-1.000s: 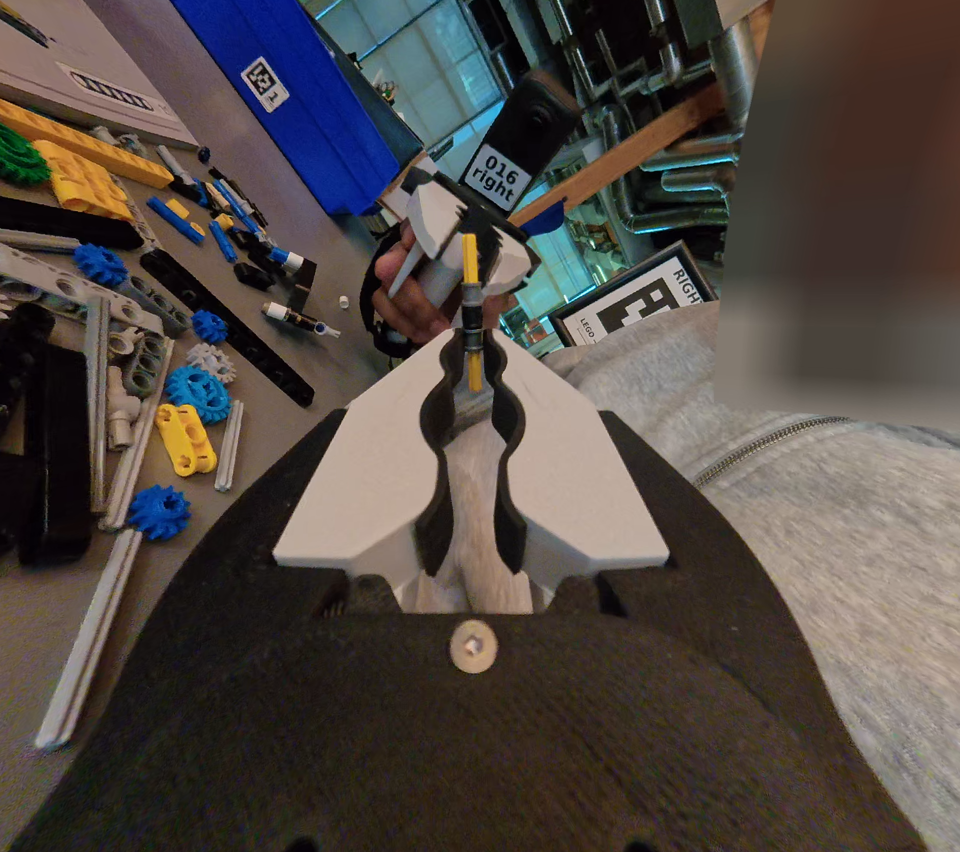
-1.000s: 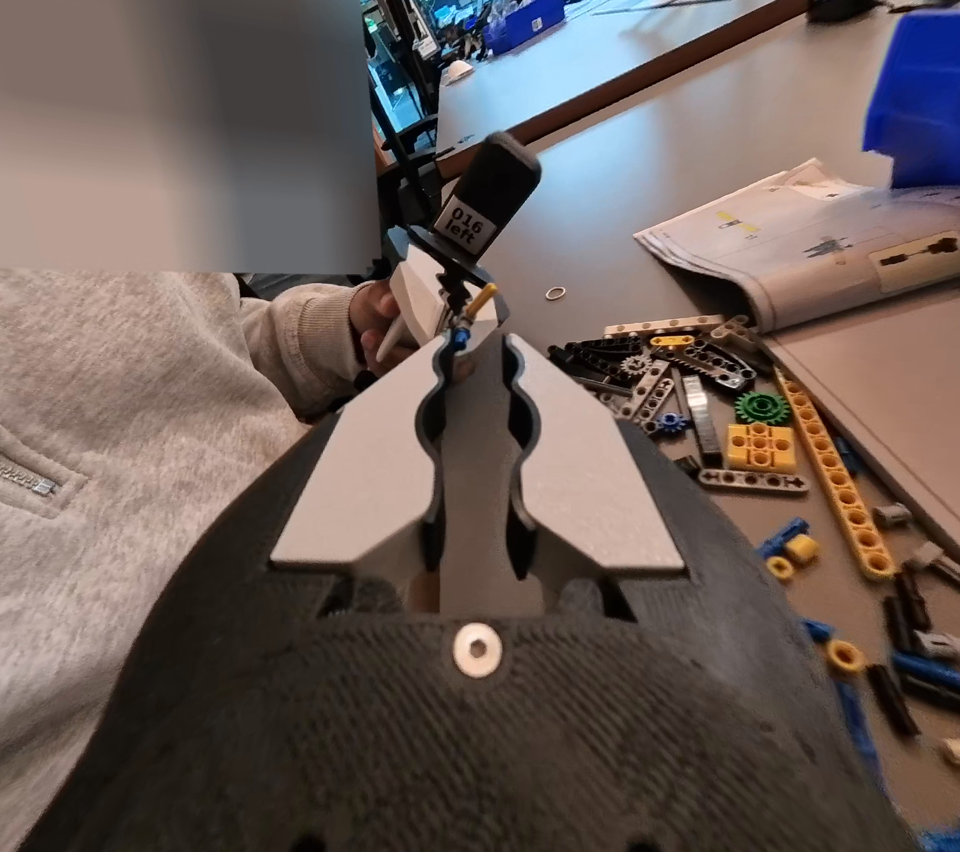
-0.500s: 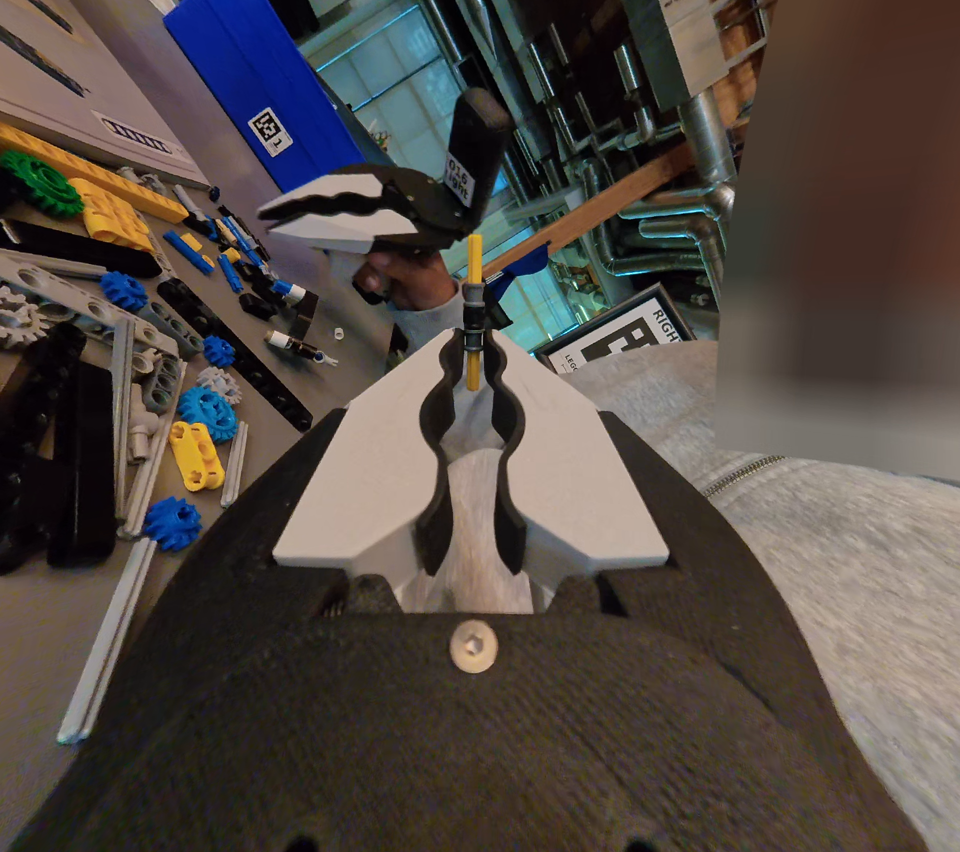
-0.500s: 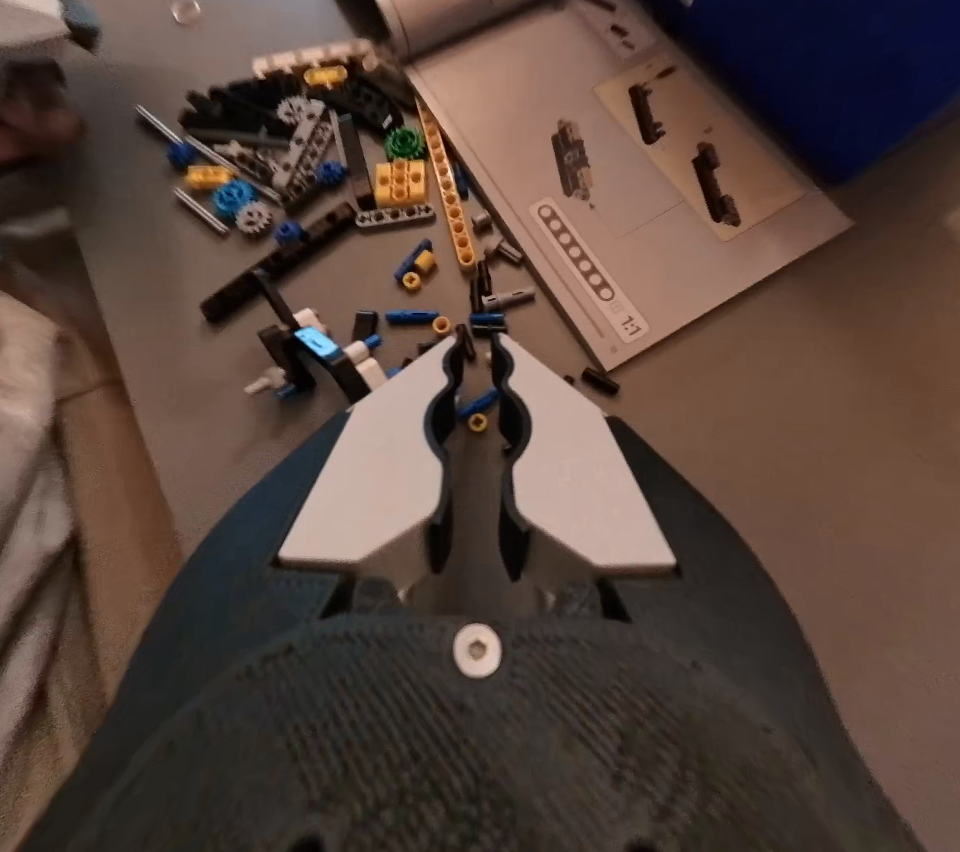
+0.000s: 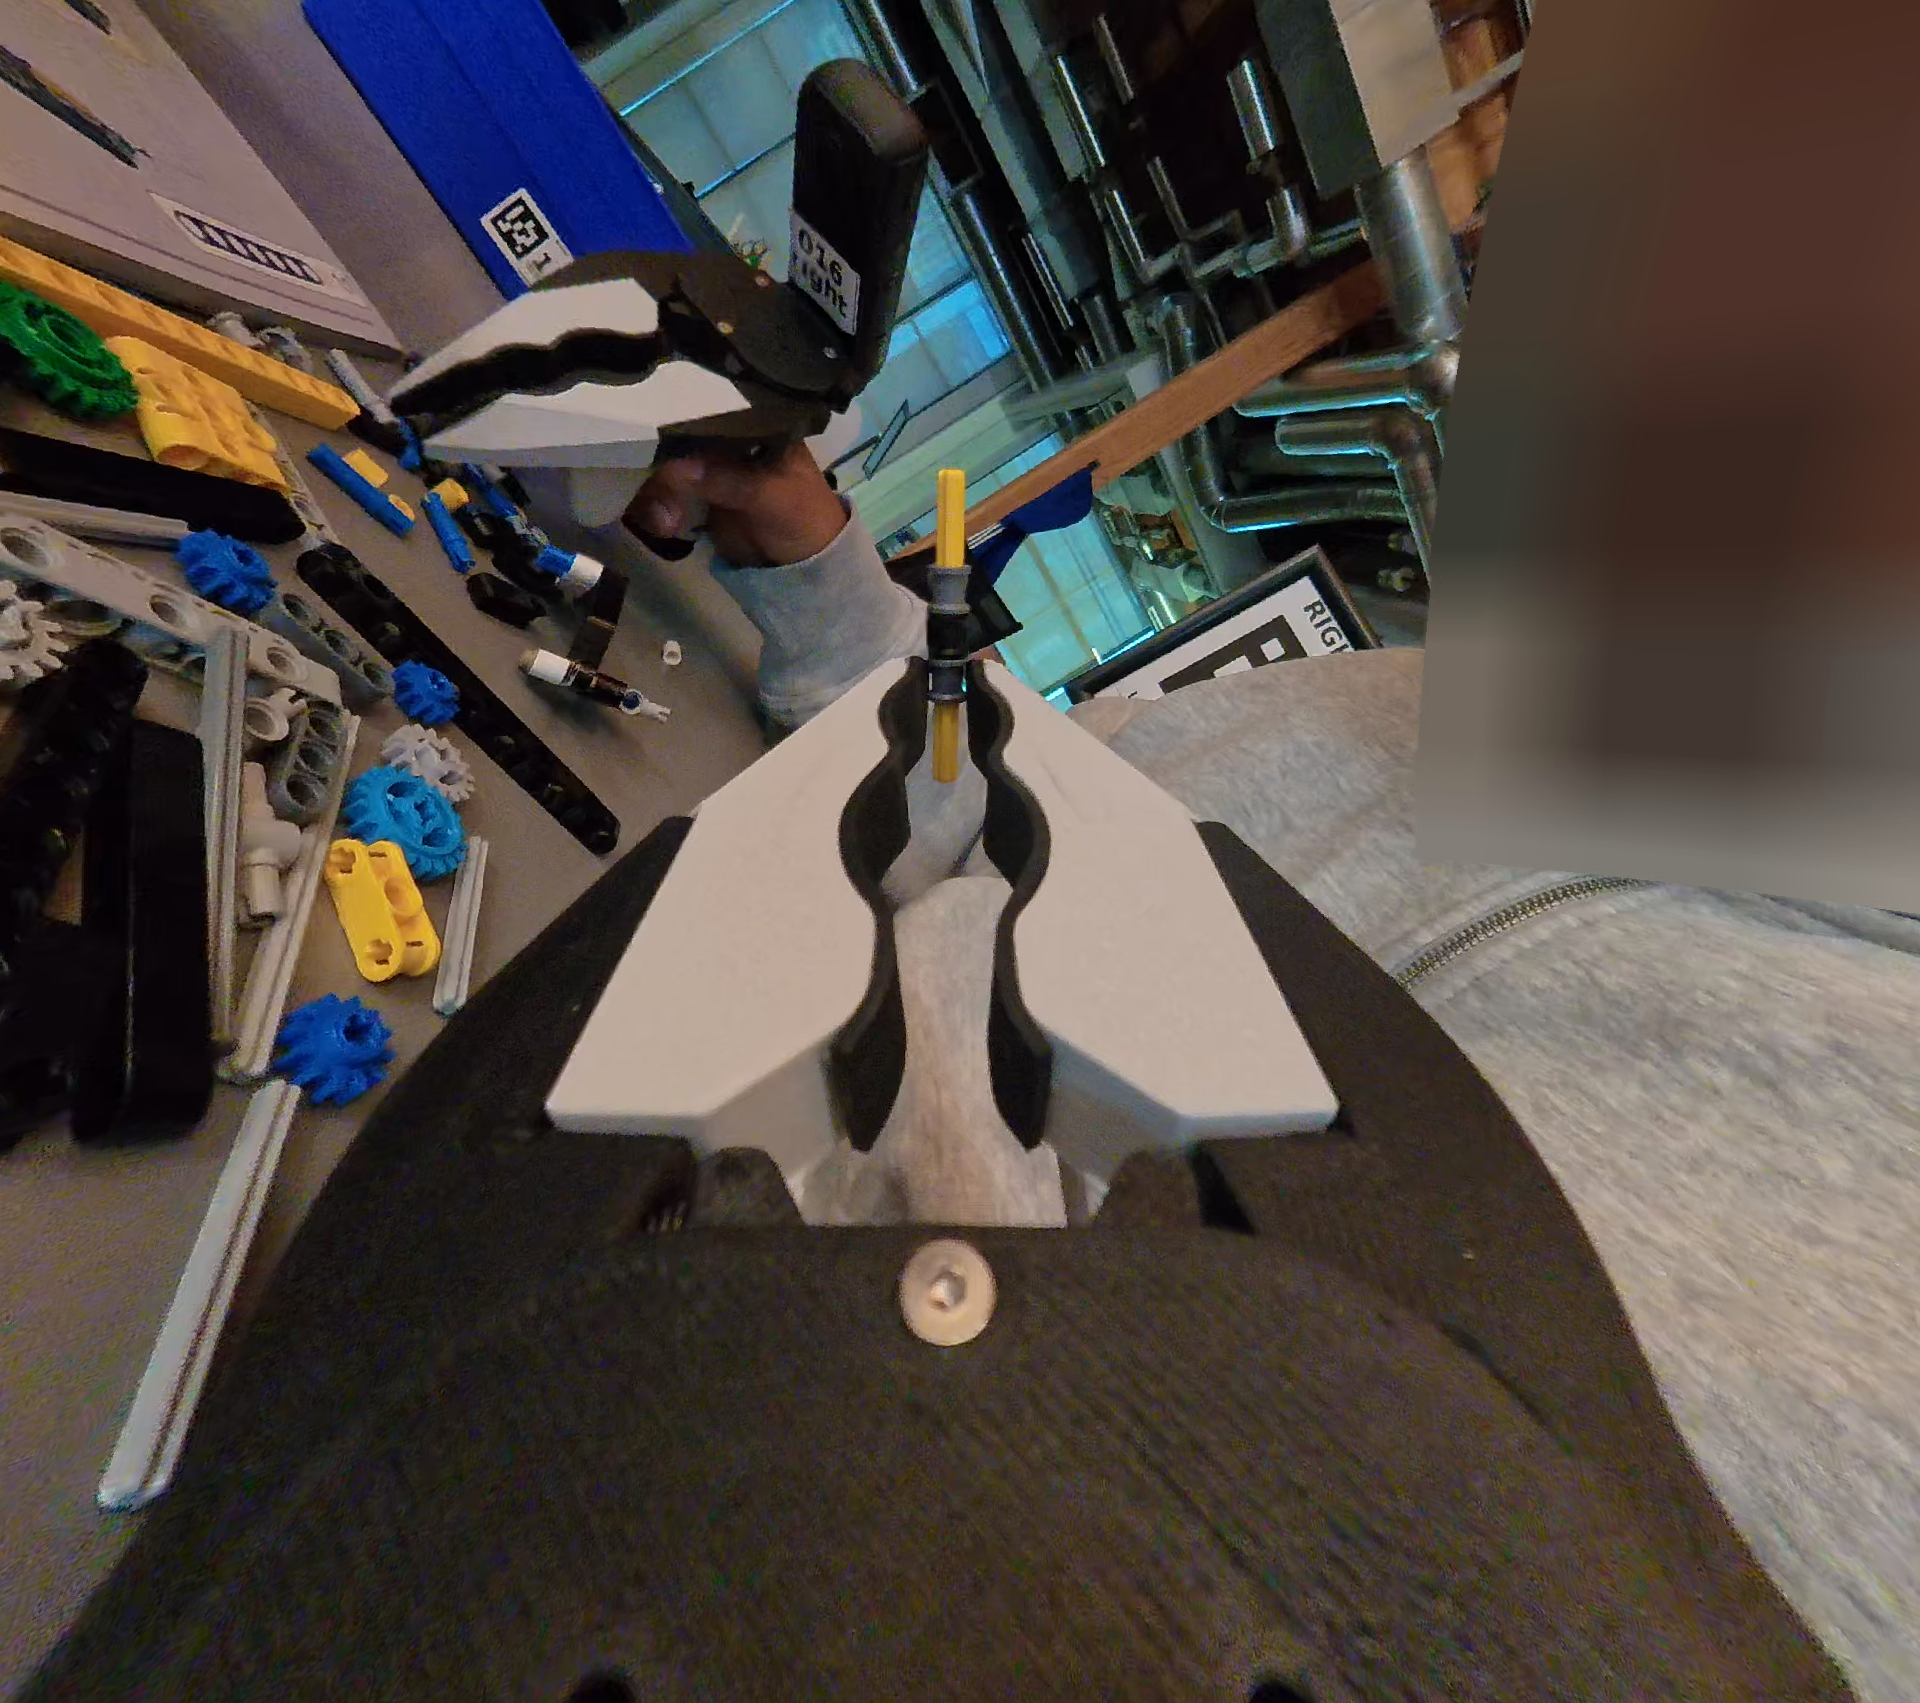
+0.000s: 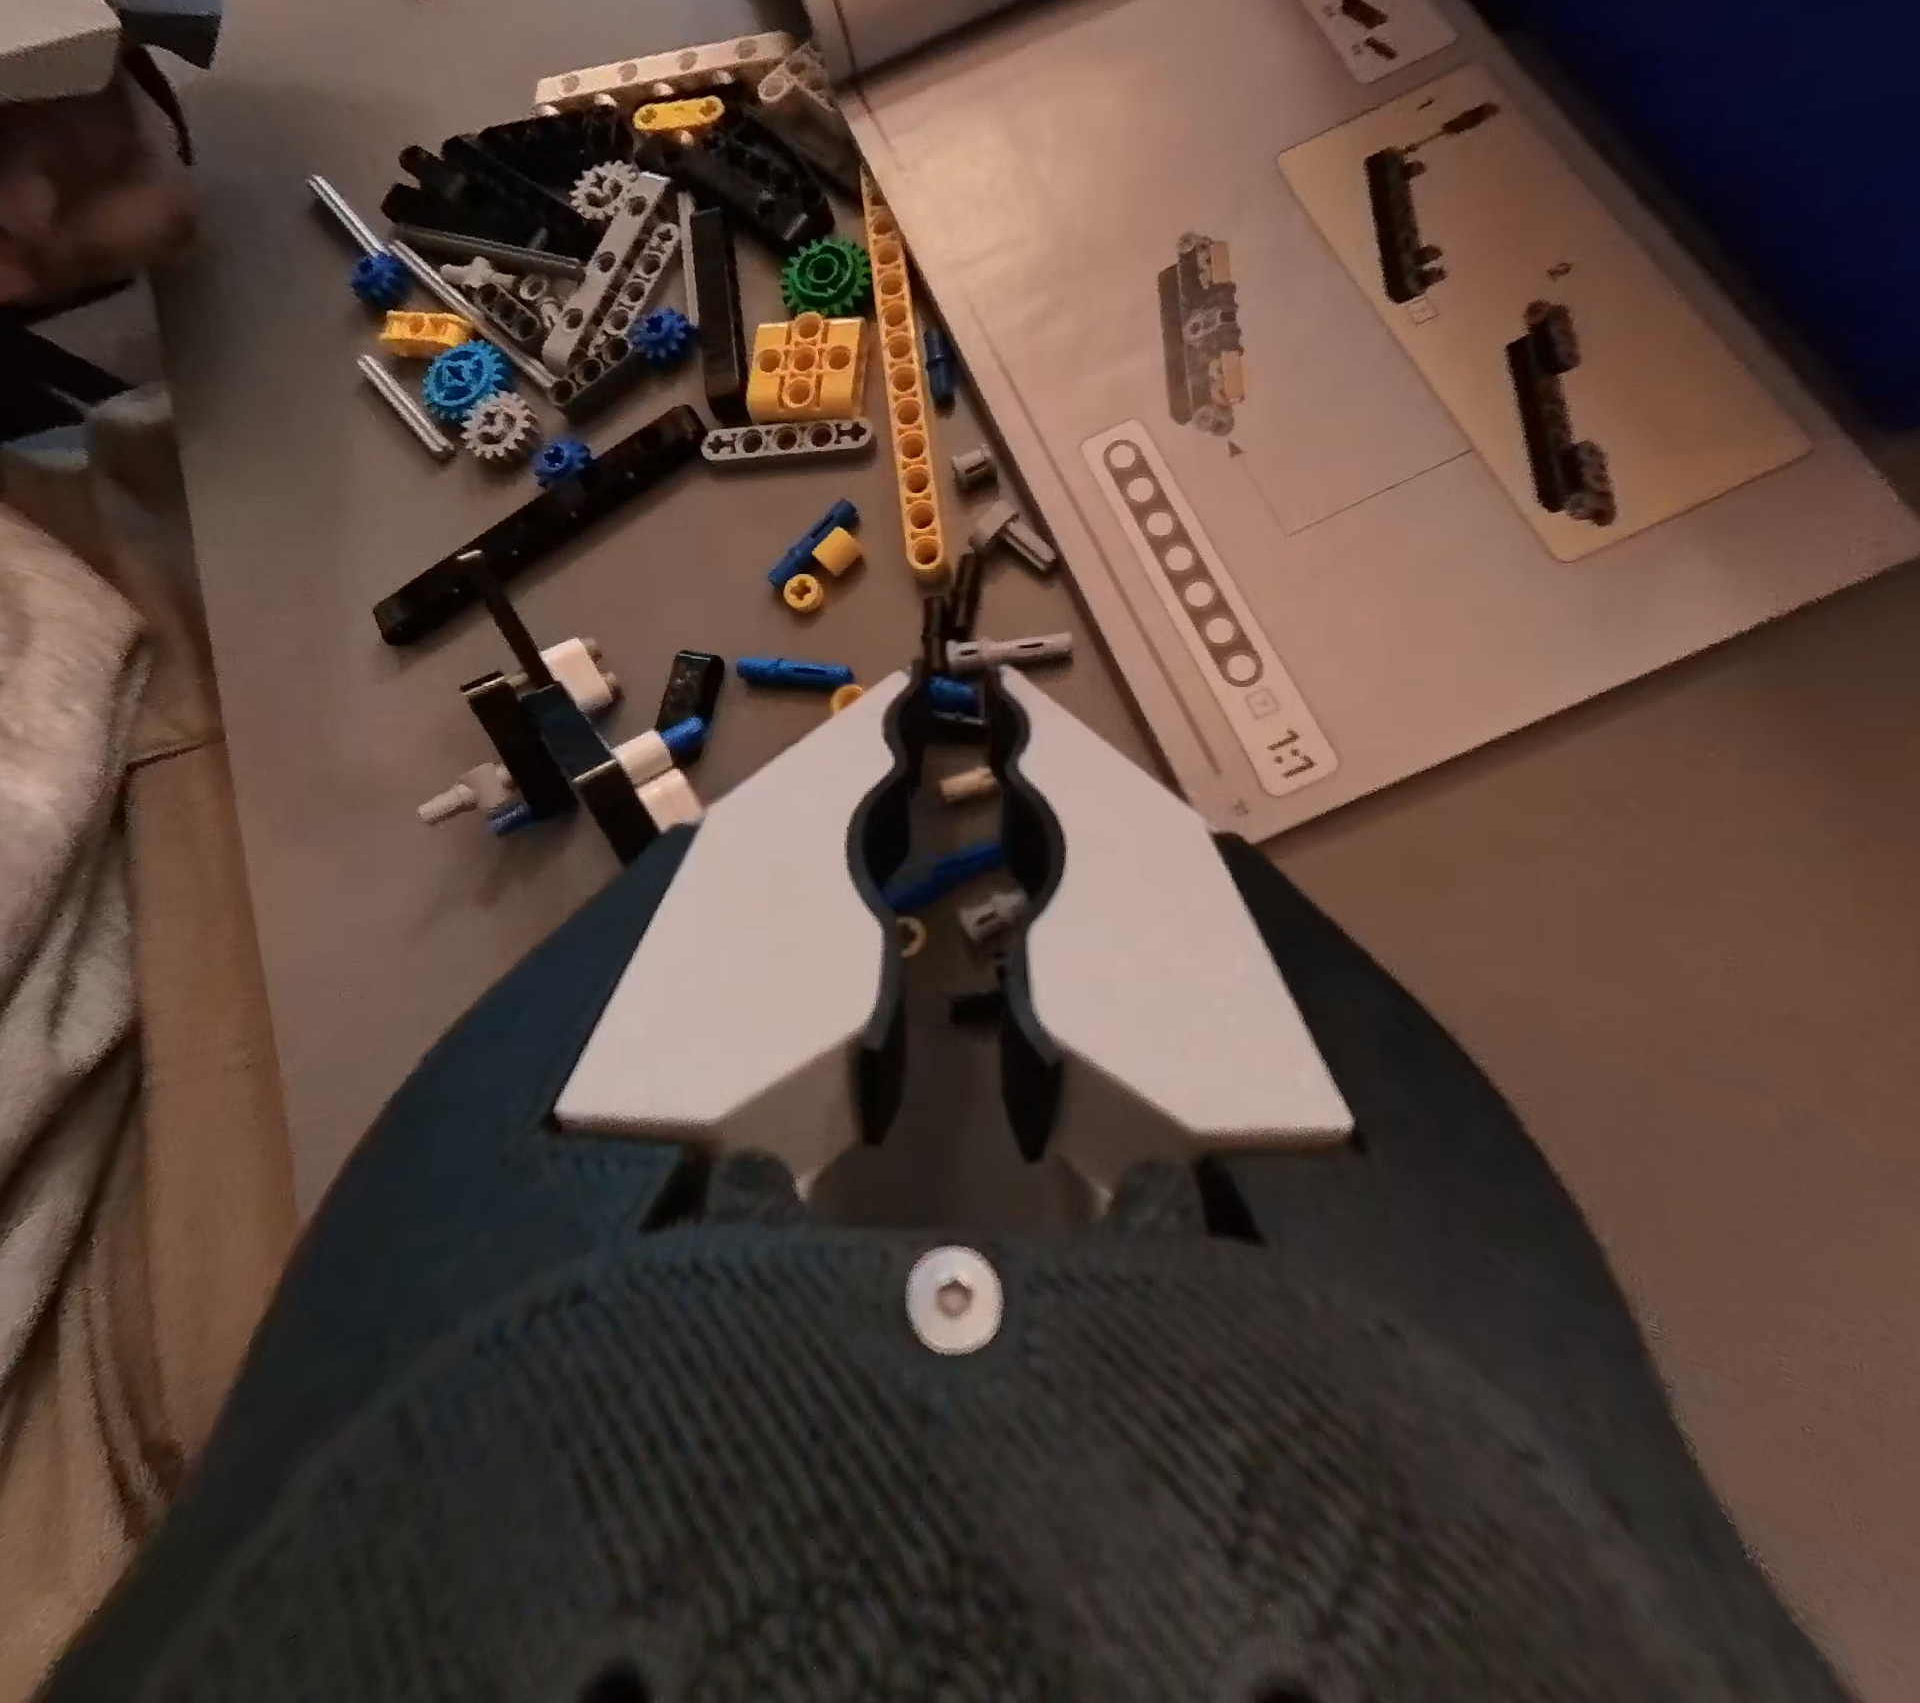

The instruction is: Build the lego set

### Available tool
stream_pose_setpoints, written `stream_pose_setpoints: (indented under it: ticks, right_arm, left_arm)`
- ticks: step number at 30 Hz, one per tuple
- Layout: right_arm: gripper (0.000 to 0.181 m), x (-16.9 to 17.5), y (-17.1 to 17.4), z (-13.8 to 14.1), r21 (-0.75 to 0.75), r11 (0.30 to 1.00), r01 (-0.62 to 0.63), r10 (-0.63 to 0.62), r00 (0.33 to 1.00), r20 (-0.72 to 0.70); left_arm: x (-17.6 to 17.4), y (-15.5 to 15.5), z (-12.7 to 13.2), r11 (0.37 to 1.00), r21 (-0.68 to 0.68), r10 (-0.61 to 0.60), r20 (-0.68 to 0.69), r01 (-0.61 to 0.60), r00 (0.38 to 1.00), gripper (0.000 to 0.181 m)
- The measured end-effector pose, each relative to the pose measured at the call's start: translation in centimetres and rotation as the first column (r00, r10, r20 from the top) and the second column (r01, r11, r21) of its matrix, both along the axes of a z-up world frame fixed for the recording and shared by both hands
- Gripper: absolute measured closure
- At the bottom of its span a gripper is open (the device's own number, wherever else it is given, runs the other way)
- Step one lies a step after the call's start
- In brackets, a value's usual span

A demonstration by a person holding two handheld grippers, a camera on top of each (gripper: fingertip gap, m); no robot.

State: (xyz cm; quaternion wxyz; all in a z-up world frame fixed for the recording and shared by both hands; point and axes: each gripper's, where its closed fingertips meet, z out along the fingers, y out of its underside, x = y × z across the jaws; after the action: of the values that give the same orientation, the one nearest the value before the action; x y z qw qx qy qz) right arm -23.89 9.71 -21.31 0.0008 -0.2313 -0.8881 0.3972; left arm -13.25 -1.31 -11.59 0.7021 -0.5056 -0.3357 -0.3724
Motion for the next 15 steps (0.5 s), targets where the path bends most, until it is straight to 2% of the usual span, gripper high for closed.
stream_pose_setpoints:
  ticks: [1,12,15]
  right_arm:
    - [0.173,0.2,0.0,-0.1,0.004,1.0,-0.002,0.002,1.0,0.008]
    - [0.176,1.3,0.1,-0.2,0.019,0.999,-0.031,0.031,0.999,0.024]
    - [0.176,1.0,0.2,0.5,-0.002,1.0,-0.017,0.017,1.0,-0.018]
  left_arm:
    - [0.0,0.0,0.0,1.0,0.001,0.0,0.0,0.0,1.0,0.176]
    - [0.0,-0.1,0.1,1.0,0.009,-0.002,0.006,0.002,1.0,0.176]
    - [-0.1,-0.1,0.1,1.0,0.012,-0.002,0.008,0.002,1.0,0.176]
